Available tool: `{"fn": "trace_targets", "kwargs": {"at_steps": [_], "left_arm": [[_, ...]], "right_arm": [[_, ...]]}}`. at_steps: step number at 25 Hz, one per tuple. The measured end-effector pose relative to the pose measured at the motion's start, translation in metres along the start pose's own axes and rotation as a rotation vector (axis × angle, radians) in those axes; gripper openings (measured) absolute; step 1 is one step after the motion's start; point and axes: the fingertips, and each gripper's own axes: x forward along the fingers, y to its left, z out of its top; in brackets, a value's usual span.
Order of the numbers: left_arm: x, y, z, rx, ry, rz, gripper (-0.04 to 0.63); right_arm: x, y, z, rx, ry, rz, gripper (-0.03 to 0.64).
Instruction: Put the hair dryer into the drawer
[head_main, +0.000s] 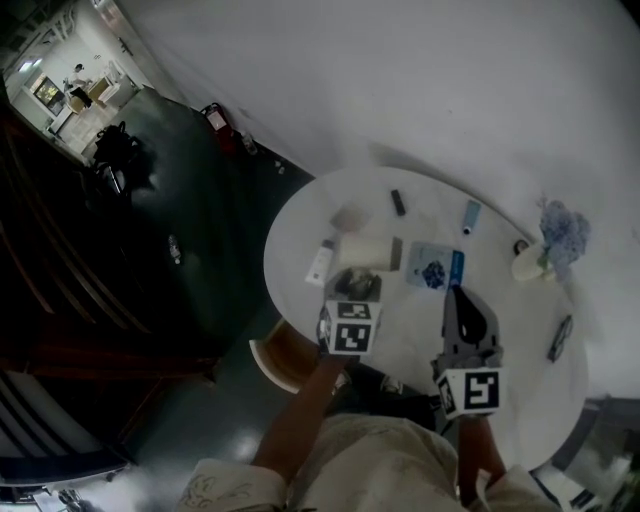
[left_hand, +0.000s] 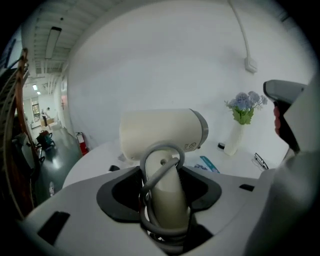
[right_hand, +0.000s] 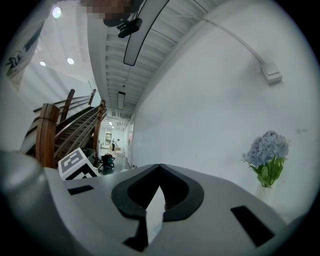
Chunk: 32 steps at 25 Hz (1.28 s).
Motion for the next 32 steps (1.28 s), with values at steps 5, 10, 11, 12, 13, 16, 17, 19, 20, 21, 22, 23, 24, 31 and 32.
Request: {"fn": "trace_targets", "kwargs": {"at_steps": [5,10,11,12,13,16,17,19,20,21,22,23,24,31,32], "left_arm": [[-0.045,0.003,0.037,-0.027,-0.181,0.031,0.227],[-0.089,0.008,0.064,-0.038,-0.333,0.071,0.225],[-0.098,0.009,0.069,-0.036,-0.357,0.081,0.225],[-0.106,0.01,0.073,-0.035,-0.379,0.091,0.225],[-0.115,0.011,0.077,-0.034,-0.402,0.102,0.225],[-0.14,0.019,0.083,-0.043,-0.47,0.135,0.225],[-0.148,0.022,0.085,-0.049,-0.491,0.145,0.225],[-0.163,0.028,0.087,-0.056,-0.528,0.17,0.225],[-0.169,0.03,0.088,-0.059,-0.543,0.185,0.225],[-0.175,0.032,0.088,-0.067,-0.555,0.202,0.225],[-0.181,0.035,0.089,-0.08,-0.564,0.217,0.225],[-0.187,0.038,0.089,-0.092,-0.573,0.234,0.225],[-0.193,0.042,0.087,-0.101,-0.579,0.25,0.225],[-0.224,0.079,0.066,-0.132,-0.579,0.364,0.225],[-0.228,0.083,0.062,-0.139,-0.573,0.38,0.225]], "right_arm": [[0.004,0.009,0.007,-0.017,-0.025,0.028,0.005],[0.007,0.018,0.008,-0.028,-0.026,0.052,0.005],[0.007,0.019,0.008,-0.037,-0.023,0.058,0.004],[0.008,0.021,0.007,-0.043,-0.02,0.065,0.003],[0.009,0.023,0.007,-0.045,-0.02,0.072,0.005],[0.012,0.032,0.014,-0.03,-0.045,0.096,0.005],[0.014,0.036,0.016,-0.027,-0.051,0.106,0.005],[0.016,0.043,0.02,-0.028,-0.061,0.127,0.005],[0.017,0.045,0.022,-0.03,-0.064,0.14,0.005],[0.018,0.048,0.023,-0.032,-0.065,0.154,0.005],[0.02,0.051,0.024,-0.034,-0.066,0.171,0.005],[0.021,0.055,0.025,-0.035,-0.067,0.189,0.005],[0.023,0.062,0.025,-0.035,-0.067,0.208,0.005],[0.037,0.11,0.021,-0.036,-0.075,0.33,0.005],[0.039,0.116,0.022,-0.039,-0.075,0.347,0.005]]}}
